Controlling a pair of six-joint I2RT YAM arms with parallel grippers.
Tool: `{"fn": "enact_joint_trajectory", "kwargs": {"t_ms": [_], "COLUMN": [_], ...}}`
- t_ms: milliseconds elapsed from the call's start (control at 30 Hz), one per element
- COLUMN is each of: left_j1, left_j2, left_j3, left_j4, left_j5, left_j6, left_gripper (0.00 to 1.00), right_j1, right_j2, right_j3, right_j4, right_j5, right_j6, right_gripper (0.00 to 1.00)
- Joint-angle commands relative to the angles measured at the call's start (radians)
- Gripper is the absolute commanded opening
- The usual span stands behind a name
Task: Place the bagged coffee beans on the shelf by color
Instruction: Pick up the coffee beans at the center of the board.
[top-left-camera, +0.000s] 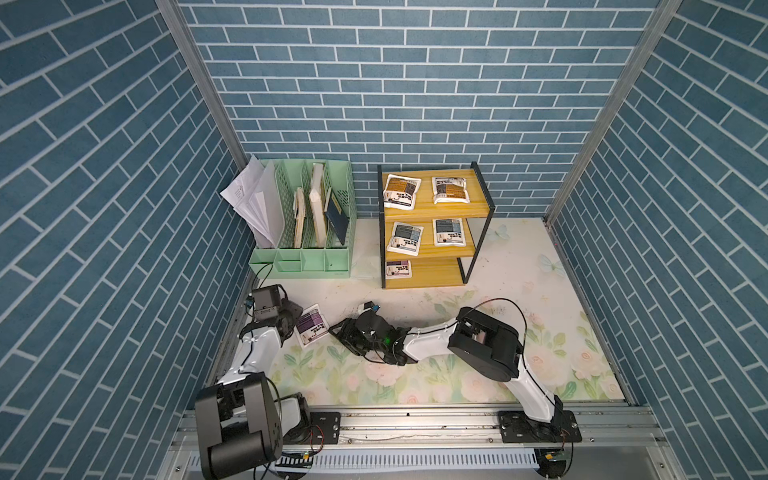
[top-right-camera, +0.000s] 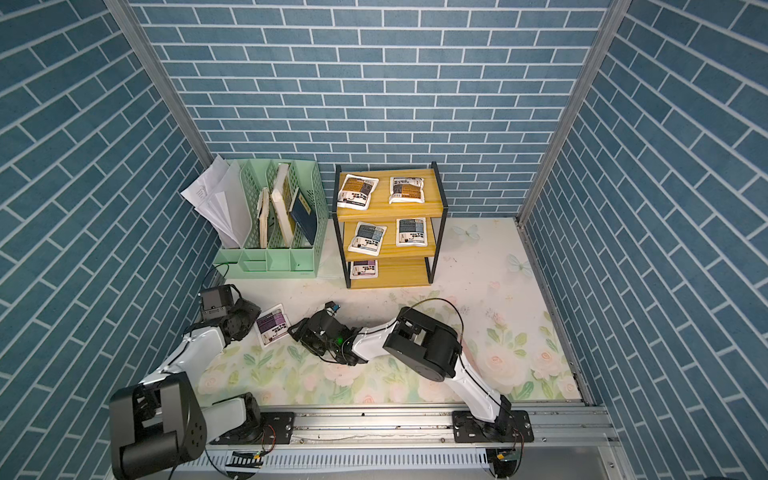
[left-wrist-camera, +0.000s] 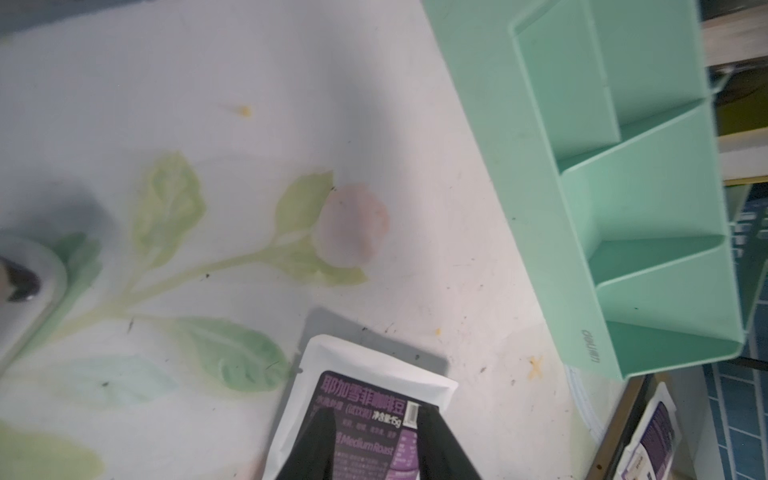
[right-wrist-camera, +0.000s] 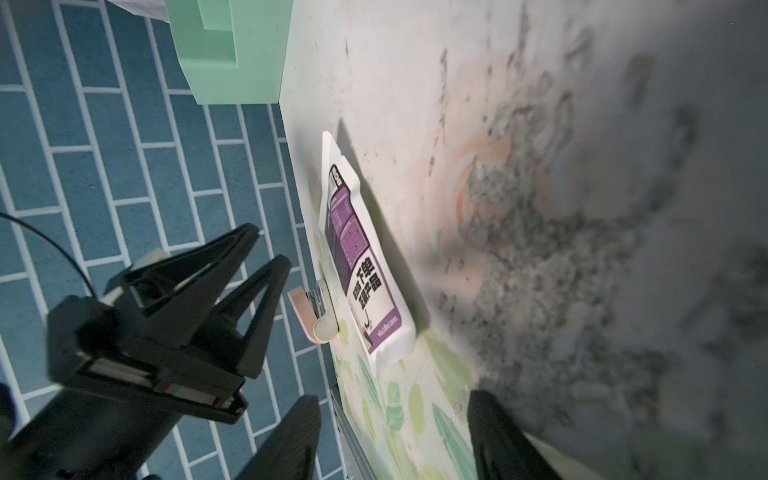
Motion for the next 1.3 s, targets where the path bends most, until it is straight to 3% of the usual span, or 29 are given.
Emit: {"fn": "enact_joint_trajectory", "kwargs": {"t_ms": [0,133,333,833,1067,1267], "left_j1": [-0.002,-0.009,-0.026,-0.027,-0.027,-0.027], "left_j2": [0.027,0.102,0.145,0.106,0.013,-0.148], "left_j3": [-0.021,-0.067,-0.073,-0.084,-0.027,0.09], "left_j4": [-0.027,0.058,0.084,0.057,-0.035,-0.186], "left_j5": [0.014,0.071,0.055,0.043,0.047,-0.021], "left_j6": [0.038,0.01,-0.002,-0.017,-0.017,0.043], "left_gripper": [0.37,0.36,0.34,0.35,0.36,0.4], "right_j1": [0.013,0.013,0.011,-0.008,-0.016,-0.048], "right_j2": [0.058,0.11,0.153,0.209,0.176,0.028], "right_j3": [0.049,0.121,0.189,0.255,0.217,0.026], "right_j4": [-0.07,-0.082,-0.057,-0.008,0.0,0.066], "right_j5": [0.0,-0.006,0.003,0.032,0.041,0.035], "right_j6": [0.13,0.148,0.165,0.159,0.131,0.037], "right_gripper": [0.61,0.64,0.65,0.19,0.05,0.0]}}
